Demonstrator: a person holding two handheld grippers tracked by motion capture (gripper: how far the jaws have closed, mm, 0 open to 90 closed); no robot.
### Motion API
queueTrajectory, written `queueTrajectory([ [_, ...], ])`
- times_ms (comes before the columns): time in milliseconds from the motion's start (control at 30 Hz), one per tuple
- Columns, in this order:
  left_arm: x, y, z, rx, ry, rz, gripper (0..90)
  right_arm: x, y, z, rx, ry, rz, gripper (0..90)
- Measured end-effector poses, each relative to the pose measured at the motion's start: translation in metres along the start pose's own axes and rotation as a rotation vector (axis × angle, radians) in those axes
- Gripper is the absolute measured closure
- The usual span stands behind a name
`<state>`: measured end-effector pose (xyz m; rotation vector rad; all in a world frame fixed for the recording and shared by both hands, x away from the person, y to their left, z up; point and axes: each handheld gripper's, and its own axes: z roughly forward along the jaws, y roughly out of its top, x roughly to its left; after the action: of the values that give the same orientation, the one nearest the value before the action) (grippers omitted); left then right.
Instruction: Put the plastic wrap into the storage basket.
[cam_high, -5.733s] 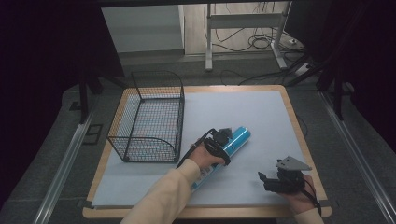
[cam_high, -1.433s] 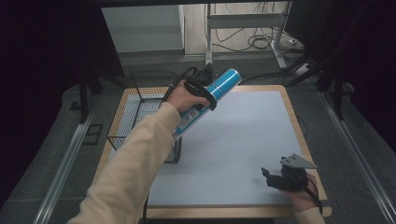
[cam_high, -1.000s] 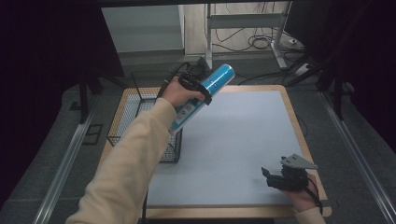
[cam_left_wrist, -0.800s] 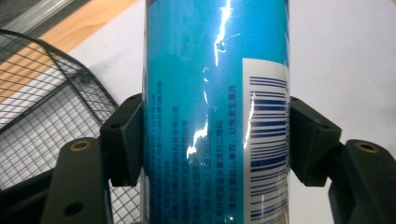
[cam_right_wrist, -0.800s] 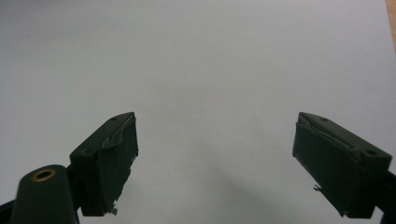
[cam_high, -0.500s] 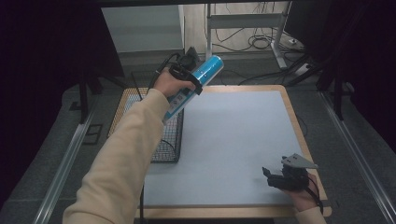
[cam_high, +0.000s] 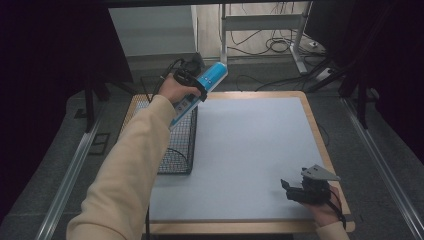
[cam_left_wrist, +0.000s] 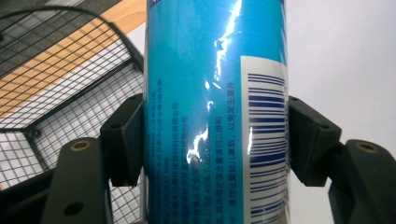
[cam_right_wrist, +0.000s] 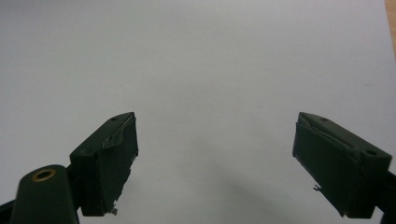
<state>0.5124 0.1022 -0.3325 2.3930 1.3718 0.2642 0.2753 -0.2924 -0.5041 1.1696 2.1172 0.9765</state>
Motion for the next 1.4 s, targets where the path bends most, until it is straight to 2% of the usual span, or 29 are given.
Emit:
queueTrajectory([
  [67, 0.004, -0.001, 0.003, 0.008, 0.011, -0.004, 31.5, 0.0, 0.0, 0.001, 0.001, -0.001, -0.003, 14.6],
  [333, 0.019, -0.005, 0.017, 0.022, 0.01, -0.008, 31.5, 0.001, -0.002, 0.002, 0.011, -0.003, -0.003, 14.6],
  [433, 0.023, -0.007, 0.021, 0.031, 0.026, -0.011, 31.5, 0.002, -0.002, 0.002, 0.017, -0.004, -0.001, 14.6],
  [567, 0.03, -0.012, 0.036, 0.046, 0.034, -0.01, 31.5, 0.004, -0.002, 0.001, 0.014, -0.009, -0.001, 14.6],
  [733, 0.034, -0.019, 0.049, 0.066, 0.049, -0.025, 31.5, 0.002, -0.002, 0.0, 0.009, -0.012, -0.003, 14.6],
  [833, 0.037, -0.023, 0.053, 0.062, 0.041, -0.033, 31.5, 0.001, -0.002, 0.0, 0.007, -0.015, 0.001, 14.6],
  [1200, 0.04, -0.032, 0.059, 0.075, 0.055, -0.013, 31.5, 0.002, -0.002, -0.001, 0.007, -0.014, -0.003, 14.6],
  [1233, 0.04, -0.033, 0.062, 0.086, 0.066, -0.01, 31.5, 0.003, -0.002, -0.001, 0.007, -0.015, -0.006, 14.6],
  [1400, 0.041, -0.036, 0.068, 0.102, 0.079, -0.02, 31.5, 0.003, -0.002, 0.0, 0.011, -0.013, -0.007, 14.6],
])
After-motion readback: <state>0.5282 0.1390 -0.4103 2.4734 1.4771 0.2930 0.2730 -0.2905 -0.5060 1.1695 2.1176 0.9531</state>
